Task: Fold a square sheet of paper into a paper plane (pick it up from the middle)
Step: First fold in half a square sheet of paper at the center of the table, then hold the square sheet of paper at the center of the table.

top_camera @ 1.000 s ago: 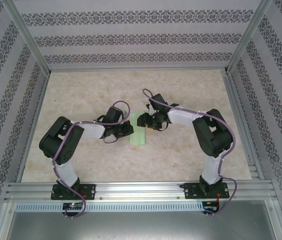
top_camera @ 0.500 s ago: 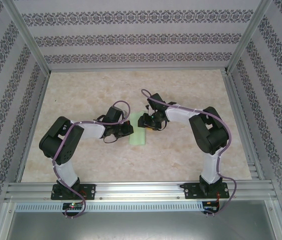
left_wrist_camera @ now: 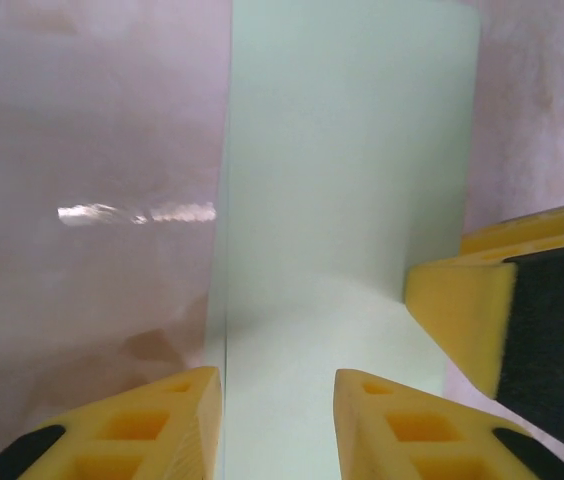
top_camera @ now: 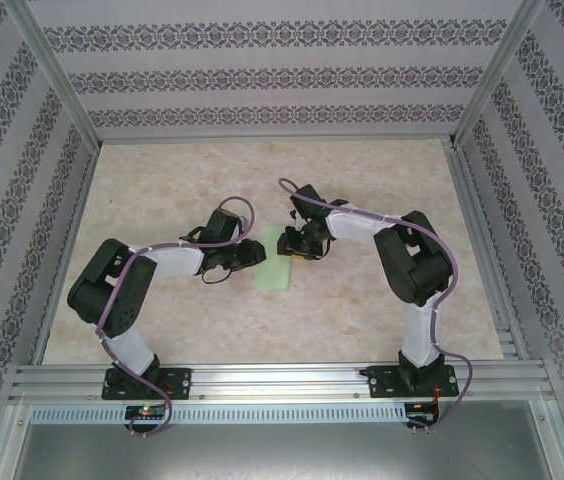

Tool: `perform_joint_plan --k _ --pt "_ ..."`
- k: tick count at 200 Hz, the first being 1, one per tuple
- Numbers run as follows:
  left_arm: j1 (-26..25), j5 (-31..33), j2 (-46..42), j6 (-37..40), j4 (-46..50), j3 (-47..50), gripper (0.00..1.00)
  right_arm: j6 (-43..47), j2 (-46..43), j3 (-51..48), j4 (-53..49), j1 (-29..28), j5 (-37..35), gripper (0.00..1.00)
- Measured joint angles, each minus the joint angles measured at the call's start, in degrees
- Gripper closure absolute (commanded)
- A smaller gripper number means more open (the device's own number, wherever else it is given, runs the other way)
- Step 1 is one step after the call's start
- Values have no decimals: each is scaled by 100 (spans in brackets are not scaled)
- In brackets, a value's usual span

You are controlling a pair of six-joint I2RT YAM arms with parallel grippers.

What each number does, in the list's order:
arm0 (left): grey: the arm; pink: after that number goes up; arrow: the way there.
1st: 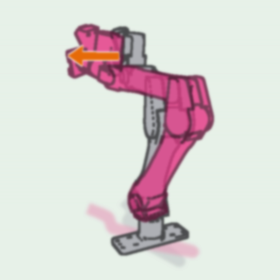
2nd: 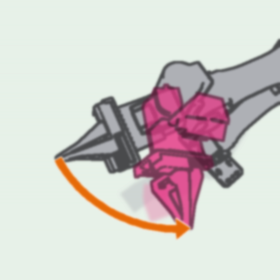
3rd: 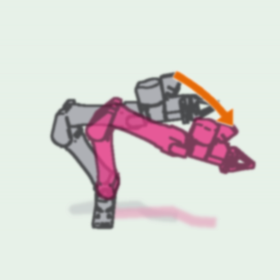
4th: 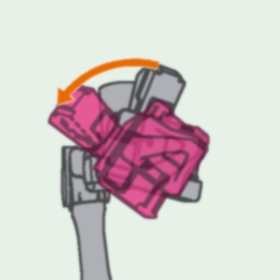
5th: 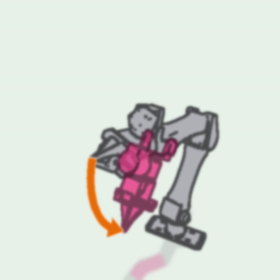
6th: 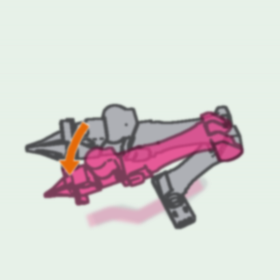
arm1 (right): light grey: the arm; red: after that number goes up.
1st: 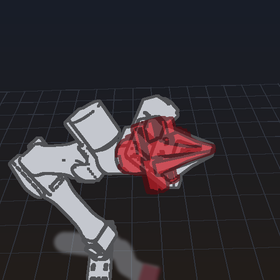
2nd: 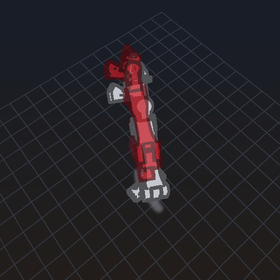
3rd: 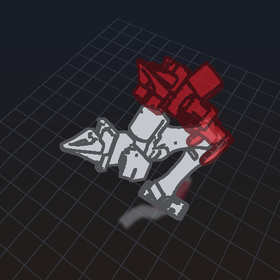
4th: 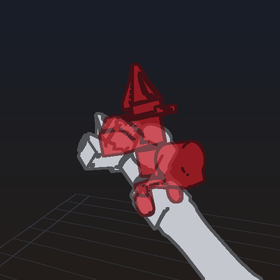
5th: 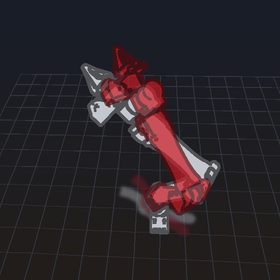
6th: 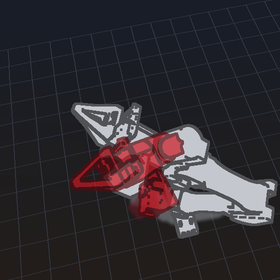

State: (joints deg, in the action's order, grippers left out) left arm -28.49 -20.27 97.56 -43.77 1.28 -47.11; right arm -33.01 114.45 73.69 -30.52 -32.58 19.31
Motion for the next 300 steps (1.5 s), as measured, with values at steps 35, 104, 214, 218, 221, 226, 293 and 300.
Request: perform_joint_plan --k 35,104,214,218,221,226,293,300 --pt "24 328 -393 0 70 76 66 -15 39 76 -90 -61 -162 56" --pt "107 409 -376 -26 -74 192 68 -358 127 210 -234 -70 -214 55" --pt "155 409 -271 -20 -446 234 72 -463 328 496 -577 -70 -221 54" --pt "155 409 -256 -20 -472 234 72 -463 330 496 -577 -70 -219 54" --pt "155 407 -247 -20 -485 234 72 -463 332 498 -579 -70 -219 53" --pt "155 404 -232 -20 -503 234 72 -463 337 507 -586 -70 -219 53" --pt "155 262 -96 -20 -595 234 77 -461 398 603 -699 -70 -219 53" --pt "155 232 -74 -20 -614 234 78 -461 404 610 -706 -70 -219 53"
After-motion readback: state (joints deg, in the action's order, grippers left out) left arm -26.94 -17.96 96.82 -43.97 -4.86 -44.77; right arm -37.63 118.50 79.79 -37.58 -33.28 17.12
